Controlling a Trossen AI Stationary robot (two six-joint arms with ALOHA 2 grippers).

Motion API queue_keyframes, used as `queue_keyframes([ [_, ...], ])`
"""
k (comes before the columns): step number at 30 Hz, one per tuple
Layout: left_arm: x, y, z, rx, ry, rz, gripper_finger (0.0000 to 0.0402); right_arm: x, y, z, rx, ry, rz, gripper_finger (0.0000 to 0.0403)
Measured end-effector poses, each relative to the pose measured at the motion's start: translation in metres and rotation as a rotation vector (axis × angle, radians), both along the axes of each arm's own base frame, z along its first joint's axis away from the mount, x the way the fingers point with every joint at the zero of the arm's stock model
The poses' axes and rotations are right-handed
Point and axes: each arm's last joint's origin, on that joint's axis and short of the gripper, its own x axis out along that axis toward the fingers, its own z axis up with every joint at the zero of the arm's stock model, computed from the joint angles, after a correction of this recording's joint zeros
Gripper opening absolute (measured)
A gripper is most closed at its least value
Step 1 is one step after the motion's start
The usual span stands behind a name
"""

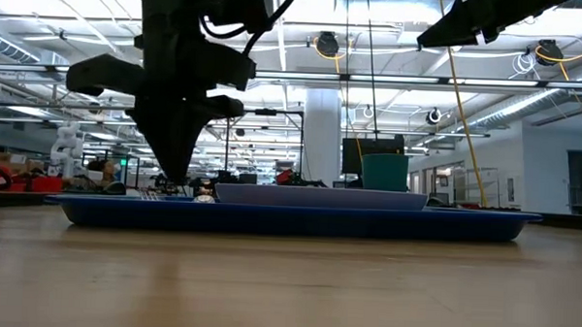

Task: Pick and place plate/cup/fork/spoon on tray
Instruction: Put the orange fork to the left of the orange spoon on the blue serving tray

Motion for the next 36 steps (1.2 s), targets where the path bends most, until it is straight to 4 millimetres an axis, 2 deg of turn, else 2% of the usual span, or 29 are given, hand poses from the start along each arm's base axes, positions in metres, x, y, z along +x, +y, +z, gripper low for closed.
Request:
queue_keyframes([
  [7,0.003,0.001,-0.001,-0.004,-0.029,0.000,0.0052,0.000,0.000,0.000,0.000,0.000,0.000,0.0160],
  [19,0.005,0.008,0.000,-0.001,-0.037,0.005,0.0051,0.000,0.000,0.000,0.000,-0.001,0.000,0.0160],
  [29,0.002,0.009,-0.020,0.004,0.000,0.001,0.0051,0.000,0.000,0.000,0.000,-0.001,0.001,0.0160],
  [36,0.002,0.009,-0.024,0.003,-0.017,-0.008,0.0051,0.000,0.000,0.000,0.000,0.000,0.001,0.0160],
])
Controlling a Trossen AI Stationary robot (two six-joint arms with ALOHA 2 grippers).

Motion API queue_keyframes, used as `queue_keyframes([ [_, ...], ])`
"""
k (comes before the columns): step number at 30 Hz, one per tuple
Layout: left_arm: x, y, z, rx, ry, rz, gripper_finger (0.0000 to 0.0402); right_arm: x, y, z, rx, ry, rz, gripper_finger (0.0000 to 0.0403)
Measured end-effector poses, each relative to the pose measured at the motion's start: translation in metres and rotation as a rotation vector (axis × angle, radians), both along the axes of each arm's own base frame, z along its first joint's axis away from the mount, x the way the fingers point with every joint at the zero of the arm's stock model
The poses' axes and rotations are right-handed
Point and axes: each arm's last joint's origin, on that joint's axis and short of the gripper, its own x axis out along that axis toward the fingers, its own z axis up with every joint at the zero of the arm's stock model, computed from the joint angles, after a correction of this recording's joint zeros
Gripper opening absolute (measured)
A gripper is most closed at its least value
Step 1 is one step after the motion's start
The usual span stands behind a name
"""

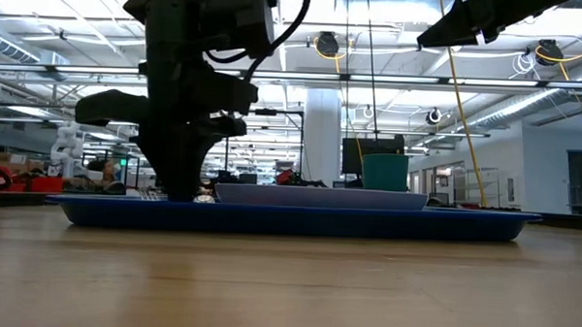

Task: Pick and place plate/cup/fork/spoon on tray
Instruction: Put the orange fork to the left of the orange spoon on the blue serving tray

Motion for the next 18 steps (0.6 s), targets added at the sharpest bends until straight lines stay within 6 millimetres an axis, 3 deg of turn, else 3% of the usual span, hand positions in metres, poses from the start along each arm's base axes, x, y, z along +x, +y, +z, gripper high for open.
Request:
queue_keyframes([
  [10,0.0026,0.0008,0.0004,0.032,-0.030,-0.005,0.0053,0.0000,0.0000,0.0000,0.000,0.000,0.000,0.0160],
  [18,0.0025,0.0008,0.0005,0.033,-0.028,-0.005,0.0099,-0.0001,0.0000,0.0001,0.000,-0.001,0.000,0.0160],
])
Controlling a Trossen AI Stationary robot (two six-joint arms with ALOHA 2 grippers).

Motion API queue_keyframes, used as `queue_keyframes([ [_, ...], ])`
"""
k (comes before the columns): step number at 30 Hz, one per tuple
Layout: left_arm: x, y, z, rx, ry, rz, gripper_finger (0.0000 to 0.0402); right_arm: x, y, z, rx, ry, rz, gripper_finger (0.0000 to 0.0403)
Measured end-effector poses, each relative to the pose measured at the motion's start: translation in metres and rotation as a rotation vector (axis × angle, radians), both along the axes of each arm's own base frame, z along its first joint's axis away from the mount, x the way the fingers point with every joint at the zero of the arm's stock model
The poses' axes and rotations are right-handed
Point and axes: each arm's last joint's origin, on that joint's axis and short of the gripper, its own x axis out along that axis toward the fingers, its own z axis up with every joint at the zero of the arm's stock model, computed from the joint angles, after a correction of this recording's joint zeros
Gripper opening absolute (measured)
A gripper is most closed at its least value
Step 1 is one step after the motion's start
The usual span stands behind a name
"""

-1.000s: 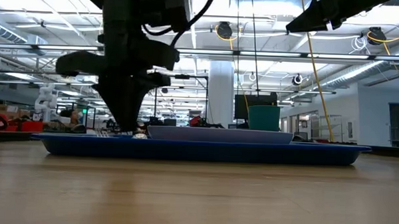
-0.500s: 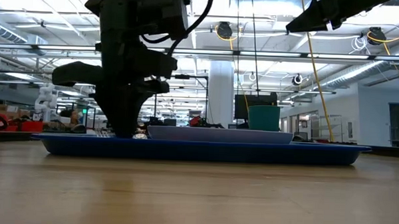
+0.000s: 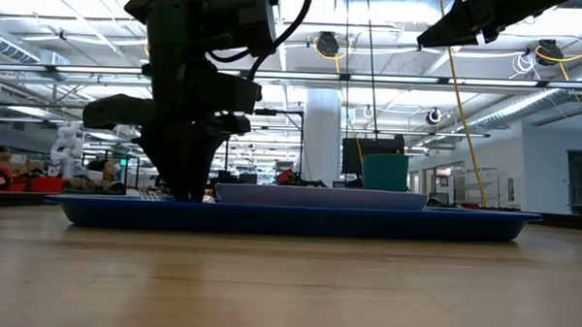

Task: Pick and place plate/cup/fork/spoon on tray
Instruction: Put the orange fork to the left of the orange spoon on the blue serving tray

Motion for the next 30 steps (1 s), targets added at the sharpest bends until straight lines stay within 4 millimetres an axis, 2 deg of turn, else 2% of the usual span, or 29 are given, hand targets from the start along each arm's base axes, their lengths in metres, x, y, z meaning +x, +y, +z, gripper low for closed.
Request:
queue_keyframes([
  [5,0.000,0.000,0.000,0.000,-0.001,0.000,0.0119,0.000,0.000,0.000,0.000,0.000,0.000,0.0160],
  [13,0.003,0.002,-0.013,-0.003,0.033,0.007,0.0120,0.000,0.000,0.000,0.000,0.000,0.000,0.0160],
  [30,0.004,0.002,-0.014,-0.001,0.037,0.008,0.0120,0.000,0.000,0.000,0.000,0.000,0.000,0.0160],
])
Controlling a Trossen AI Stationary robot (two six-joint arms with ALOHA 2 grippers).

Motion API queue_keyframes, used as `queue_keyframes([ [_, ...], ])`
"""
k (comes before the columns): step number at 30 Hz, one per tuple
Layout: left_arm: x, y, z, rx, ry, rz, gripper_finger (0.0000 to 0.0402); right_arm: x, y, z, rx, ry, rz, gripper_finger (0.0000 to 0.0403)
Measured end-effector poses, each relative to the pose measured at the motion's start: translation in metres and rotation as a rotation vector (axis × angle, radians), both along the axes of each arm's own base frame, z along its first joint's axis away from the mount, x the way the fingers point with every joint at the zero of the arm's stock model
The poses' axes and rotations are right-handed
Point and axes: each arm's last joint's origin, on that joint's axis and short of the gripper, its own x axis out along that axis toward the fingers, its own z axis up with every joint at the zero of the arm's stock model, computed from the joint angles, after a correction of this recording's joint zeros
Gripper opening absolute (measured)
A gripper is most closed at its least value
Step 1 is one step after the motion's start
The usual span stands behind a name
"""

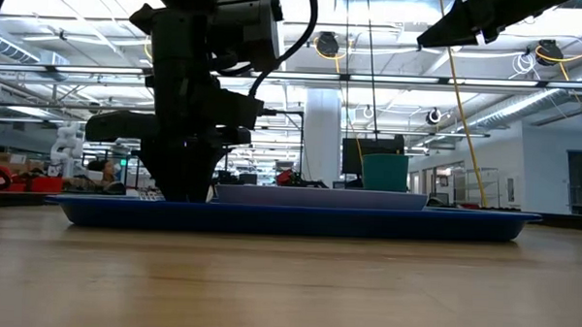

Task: Pick and place plate/cup/fork/spoon on tray
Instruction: Put the orange fork to the left of the orange spoon on the blue serving tray

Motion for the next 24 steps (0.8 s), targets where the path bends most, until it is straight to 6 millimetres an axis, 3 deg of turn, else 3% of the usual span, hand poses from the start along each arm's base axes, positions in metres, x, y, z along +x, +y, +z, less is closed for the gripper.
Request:
queue_keyframes([
  [19,-0.0003,-0.0004,-0.0005,-0.002,0.002,0.006,0.0119,0.0000,0.0000,0.0001,0.000,0.000,0.000,0.0160],
  [24,-0.0007,-0.0005,-0.0007,-0.008,0.006,0.014,0.0094,0.0000,0.0000,0.0000,0.000,0.000,0.000,0.0160],
])
